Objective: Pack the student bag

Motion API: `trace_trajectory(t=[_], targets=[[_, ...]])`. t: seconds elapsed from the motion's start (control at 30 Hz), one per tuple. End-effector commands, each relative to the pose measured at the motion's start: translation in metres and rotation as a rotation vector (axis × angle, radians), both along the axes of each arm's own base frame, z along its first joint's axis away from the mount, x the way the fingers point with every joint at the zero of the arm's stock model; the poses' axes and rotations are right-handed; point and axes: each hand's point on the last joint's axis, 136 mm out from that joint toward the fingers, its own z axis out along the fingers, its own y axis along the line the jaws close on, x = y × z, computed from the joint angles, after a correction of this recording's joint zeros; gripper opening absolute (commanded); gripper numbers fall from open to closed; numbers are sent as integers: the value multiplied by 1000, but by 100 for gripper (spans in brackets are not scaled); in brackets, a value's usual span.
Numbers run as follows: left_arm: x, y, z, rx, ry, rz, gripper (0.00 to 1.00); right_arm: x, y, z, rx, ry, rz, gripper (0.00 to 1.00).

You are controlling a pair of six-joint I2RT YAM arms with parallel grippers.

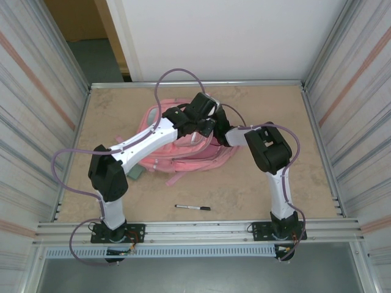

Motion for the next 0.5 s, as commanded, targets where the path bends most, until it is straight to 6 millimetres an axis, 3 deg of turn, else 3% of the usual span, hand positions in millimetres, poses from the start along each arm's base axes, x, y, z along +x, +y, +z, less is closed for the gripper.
trace_trajectory(t=[0.0, 0.3, 0.47], targets=[[-10, -56, 74, -263, -142, -160, 0, -29, 18, -4, 22, 49, 83, 14], [2, -34, 58, -268, -109, -123, 0, -16, -65, 10, -65, 16, -9, 27], [11, -38, 39, -212, -90, -125, 0, -17, -118, 21, -109, -1, -67, 32]])
